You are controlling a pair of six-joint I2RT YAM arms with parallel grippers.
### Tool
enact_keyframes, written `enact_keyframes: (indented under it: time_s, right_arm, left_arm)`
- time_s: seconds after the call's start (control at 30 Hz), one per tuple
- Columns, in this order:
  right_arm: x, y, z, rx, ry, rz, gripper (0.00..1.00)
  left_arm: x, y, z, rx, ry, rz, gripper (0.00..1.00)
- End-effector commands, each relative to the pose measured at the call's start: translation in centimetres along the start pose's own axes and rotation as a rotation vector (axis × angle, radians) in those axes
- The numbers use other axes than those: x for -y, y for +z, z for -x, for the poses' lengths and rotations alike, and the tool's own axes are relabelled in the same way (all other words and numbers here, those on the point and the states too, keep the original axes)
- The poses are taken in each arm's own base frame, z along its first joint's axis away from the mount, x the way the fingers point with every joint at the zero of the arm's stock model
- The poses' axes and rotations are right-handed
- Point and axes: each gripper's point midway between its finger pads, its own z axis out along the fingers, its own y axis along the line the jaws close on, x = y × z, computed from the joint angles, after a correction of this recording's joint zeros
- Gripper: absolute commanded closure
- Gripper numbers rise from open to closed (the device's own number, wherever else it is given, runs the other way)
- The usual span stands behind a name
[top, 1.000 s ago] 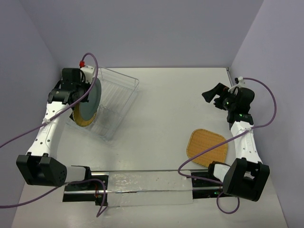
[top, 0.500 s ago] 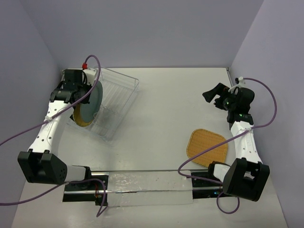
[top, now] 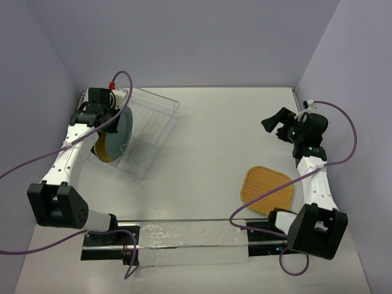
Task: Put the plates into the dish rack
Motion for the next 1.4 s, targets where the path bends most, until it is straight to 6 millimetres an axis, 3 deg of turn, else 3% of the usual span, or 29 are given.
enact_keyframes:
  time_s: [0.0,0.33,0.67,0.8,0.97,1.07,1.23,1.37]
  right_arm:
    - [0.2,0.0,1.1,0.028,-0.032,-0.01,0.0]
    - [0.3,-0.2,1.2,0.035,-0.036,-0.017,0.0]
    - [0.0,-0.3,1.2,0.034,-0.036,-0.007,0.0]
    - [-0.1,-0.5,1.3,0.041,-0.039,-0.006,0.0]
    - [-0.2,-0.6,1.4,0.046,-0.044,-0.006,0.0]
    - [-0.1,-0.7,1.6,0.054,-0.041,-0.017,0.0]
    - [0.8,-1.2,1.8,0.075,-0.009,-0.091,0.0]
    - [2.9,-2.2,1.7,0.093,0.038,-0.227,0.0]
  left_arm:
    - [-0.5,0.5,0.6,0.017,0.024,0.018,0.95]
    - [-0.8,-2.2,1.0,0.09,0.033,0.026,0.83]
    - [-0.7,-1.4,0.6,0.061,0.025,0.026,0.72]
    - [-1.0,-1.3,1.0,0.065,0.016,0.048,0.55]
    - [-1.6,-2.2,1.7,0.087,0.009,0.075,0.48]
    - [-2.3,-4.1,3.5,0.142,-0.008,0.108,0.17]
    - [-2.9,-8.4,8.4,0.298,-0.06,0.125,0.05]
    - [-1.9,-11.4,12.3,0.436,-0.098,0.072,0.01]
